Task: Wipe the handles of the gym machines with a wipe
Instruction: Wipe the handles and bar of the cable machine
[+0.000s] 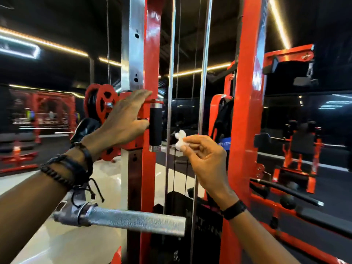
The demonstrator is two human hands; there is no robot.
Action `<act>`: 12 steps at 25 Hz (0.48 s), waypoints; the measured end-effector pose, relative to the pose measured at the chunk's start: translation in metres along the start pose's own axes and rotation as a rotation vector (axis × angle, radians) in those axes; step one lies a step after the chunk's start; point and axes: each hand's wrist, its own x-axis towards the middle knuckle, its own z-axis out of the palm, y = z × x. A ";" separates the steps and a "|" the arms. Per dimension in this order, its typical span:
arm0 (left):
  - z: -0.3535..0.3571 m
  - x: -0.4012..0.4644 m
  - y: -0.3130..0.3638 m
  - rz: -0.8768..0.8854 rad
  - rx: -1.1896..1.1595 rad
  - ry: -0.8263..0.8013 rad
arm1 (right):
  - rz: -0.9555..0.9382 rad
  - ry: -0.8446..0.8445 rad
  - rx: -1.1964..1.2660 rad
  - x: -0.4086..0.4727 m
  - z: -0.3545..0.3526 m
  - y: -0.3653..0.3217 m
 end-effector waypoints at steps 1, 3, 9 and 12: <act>0.001 0.004 -0.002 0.015 0.006 -0.018 | 0.011 -0.012 0.024 0.002 0.009 0.008; 0.000 0.009 0.007 0.047 -0.019 -0.082 | -0.018 -0.052 0.075 0.006 0.030 0.027; 0.004 -0.017 0.020 -0.168 -0.357 -0.053 | -0.186 0.050 0.144 0.055 0.068 0.061; 0.023 -0.006 0.033 -0.133 -0.144 0.010 | -0.248 0.019 0.124 0.028 0.069 0.079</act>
